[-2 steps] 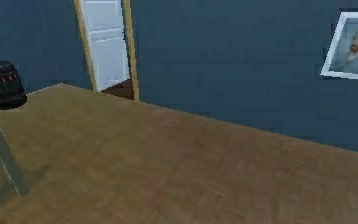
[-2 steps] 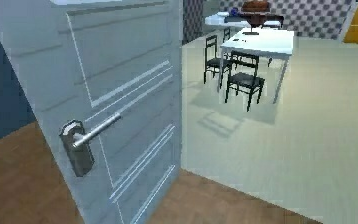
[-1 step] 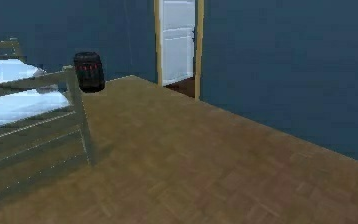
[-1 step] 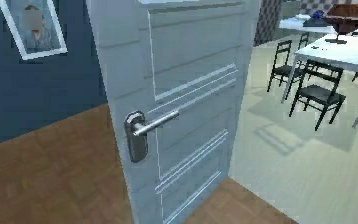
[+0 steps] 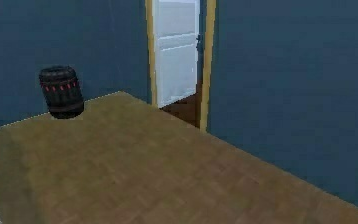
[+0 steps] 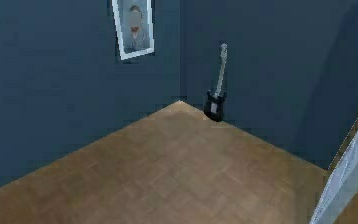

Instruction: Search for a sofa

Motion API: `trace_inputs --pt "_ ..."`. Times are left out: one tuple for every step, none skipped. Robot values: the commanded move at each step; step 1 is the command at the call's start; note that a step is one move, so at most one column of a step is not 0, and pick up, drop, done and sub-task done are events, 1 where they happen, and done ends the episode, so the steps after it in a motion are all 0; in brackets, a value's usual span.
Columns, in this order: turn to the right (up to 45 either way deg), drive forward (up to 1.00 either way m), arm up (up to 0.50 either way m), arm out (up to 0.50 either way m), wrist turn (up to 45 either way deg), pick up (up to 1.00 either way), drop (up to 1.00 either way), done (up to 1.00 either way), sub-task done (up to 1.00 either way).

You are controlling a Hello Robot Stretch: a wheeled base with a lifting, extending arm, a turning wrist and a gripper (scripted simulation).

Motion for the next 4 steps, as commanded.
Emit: trace_inputs --pt "0.0 1.0 0.0 0.0 0.0 0.0 0.0 0.0 0.0" --pt "-3.0 0.0 0.0 0.0 0.0 0.0 0.0 0.0 0.0" --pt "0.0 1.0 0.0 0.0 0.0 0.0 0.0 0.0 0.0" --pt "-6.0 0.0 0.0 0.0 0.0 0.0 0.0 0.0 0.0"
